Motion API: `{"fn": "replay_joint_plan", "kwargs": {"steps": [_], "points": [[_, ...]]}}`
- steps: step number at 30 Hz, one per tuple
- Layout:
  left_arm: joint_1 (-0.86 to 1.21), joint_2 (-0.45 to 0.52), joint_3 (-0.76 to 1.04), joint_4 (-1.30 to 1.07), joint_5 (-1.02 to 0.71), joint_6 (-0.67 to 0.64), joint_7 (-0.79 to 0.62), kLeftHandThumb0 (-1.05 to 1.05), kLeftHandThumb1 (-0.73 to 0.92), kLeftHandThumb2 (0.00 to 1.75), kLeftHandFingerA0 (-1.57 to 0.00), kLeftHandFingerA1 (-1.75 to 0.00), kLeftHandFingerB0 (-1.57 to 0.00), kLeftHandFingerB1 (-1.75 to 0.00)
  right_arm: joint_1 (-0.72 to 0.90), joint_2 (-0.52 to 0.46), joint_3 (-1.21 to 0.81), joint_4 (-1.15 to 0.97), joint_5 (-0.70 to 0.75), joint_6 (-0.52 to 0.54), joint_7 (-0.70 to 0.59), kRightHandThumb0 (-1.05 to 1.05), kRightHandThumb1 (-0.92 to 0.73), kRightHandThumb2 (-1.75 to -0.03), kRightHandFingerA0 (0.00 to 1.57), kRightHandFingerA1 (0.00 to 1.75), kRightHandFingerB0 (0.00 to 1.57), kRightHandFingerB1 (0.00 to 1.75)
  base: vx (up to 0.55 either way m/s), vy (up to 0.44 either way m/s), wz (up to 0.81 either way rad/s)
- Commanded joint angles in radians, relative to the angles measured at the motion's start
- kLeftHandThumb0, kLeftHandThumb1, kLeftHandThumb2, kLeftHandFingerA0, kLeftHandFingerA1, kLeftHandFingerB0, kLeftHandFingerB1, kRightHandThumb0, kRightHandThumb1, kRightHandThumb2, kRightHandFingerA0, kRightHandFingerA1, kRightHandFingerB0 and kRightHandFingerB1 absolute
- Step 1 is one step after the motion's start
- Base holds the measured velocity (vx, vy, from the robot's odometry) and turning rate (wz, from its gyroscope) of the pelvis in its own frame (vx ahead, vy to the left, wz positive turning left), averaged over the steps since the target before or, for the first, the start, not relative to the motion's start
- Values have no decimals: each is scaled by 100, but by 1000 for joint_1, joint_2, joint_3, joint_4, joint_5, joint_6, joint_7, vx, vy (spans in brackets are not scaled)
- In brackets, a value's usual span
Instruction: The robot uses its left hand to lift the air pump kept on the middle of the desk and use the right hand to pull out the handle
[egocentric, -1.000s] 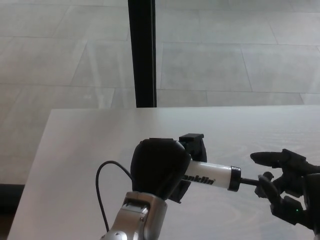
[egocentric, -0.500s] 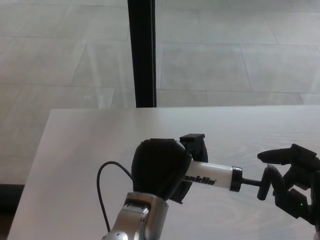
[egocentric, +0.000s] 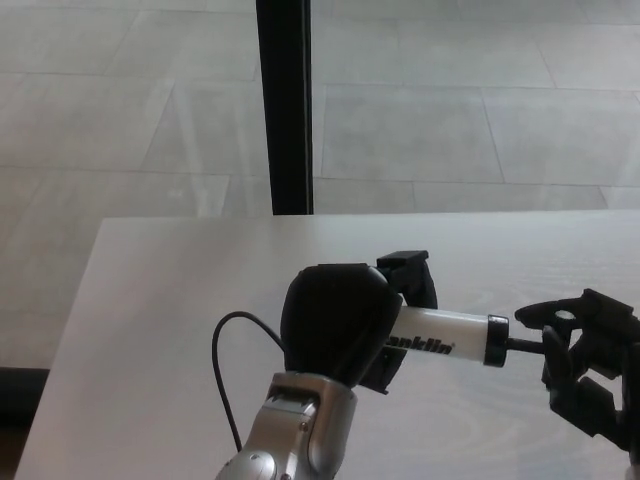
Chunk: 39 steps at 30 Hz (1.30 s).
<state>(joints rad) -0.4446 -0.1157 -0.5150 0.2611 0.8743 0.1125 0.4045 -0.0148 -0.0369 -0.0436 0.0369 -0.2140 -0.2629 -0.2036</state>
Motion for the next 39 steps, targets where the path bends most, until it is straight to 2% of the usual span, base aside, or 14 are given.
{"fn": "replay_joint_plan", "kwargs": {"steps": [1,3,4,5,6,8,11,13,15,19,20,27,32,39], "points": [[-33,-12,20,-5,-26,21,-15,-5,37,142,-103,-175,-88,-152,14,-14,6,4,-24,6,-5,-17,-68,-78,87,162,96,70,0,0,0],[-33,-6,19,3,-23,4,3,-5,35,144,-104,-175,-87,-155,12,-19,7,17,-23,-15,-4,-16,-69,-80,86,160,88,101,0,0,0],[-33,-2,18,8,-23,-7,13,-5,35,144,-104,-175,-87,-155,11,-18,7,17,-22,-13,-4,-16,-69,-80,86,160,88,101,0,0,0],[-24,-1,20,7,-31,-7,6,-8,37,143,-100,-175,-83,-159,9,-18,5,22,-22,-19,-10,-20,-73,-78,82,166,74,133,0,0,0],[-20,-1,18,3,-29,3,-3,-7,38,140,-101,-175,-88,-152,7,-20,4,25,-31,-27,-18,-20,-73,-81,80,169,69,146,0,0,0],[-15,2,20,7,-37,0,-5,-5,36,141,-99,-175,-87,-154,8,-19,3,9,-56,0,-34,-23,-74,-82,79,173,65,155,0,0,0],[-1,4,13,0,-32,3,-1,-5,35,142,-99,-175,-88,-152,21,-16,4,-3,-85,8,-56,-22,-67,-93,79,175,67,158,0,0,0],[-2,7,12,-2,-29,4,-4,-5,35,142,-99,-175,-88,-152,20,-16,4,-3,-102,12,-71,-22,-67,-93,79,175,67,158,0,0,0],[6,12,12,-7,-31,-5,3,-7,37,141,-103,-175,-90,-149,27,-2,1,-17,-138,29,-114,-21,-56,-102,83,175,71,161,0,0,0],[15,17,8,-9,-24,-5,11,-7,36,142,-101,-175,-90,-151,30,10,0,-20,-149,24,-138,-21,-52,-110,86,175,73,160,0,0,0],[26,23,0,-8,-15,-5,14,-7,33,144,-99,-175,-84,-158,31,20,-3,-46,-162,58,-149,-21,-51,-115,88,175,76,161,0,0,0],[39,52,-11,-15,1,-3,18,-7,35,143,-99,-175,-91,-145,23,12,1,-63,-169,71,-134,-23,-53,-112,88,175,76,158,0,0,0],[33,78,-18,-8,14,-4,34,-8,31,148,-95,-172,-91,-144,21,7,-6,-66,-156,68,-123,-24,-52,-115,90,175,77,157,0,0,0],[40,109,-16,-18,9,5,20,-11,35,149,-97,-174,-87,-143,18,6,-15,-79,-145,83,-109,-26,-51,-115,90,175,77,158,0,0,0]]}}
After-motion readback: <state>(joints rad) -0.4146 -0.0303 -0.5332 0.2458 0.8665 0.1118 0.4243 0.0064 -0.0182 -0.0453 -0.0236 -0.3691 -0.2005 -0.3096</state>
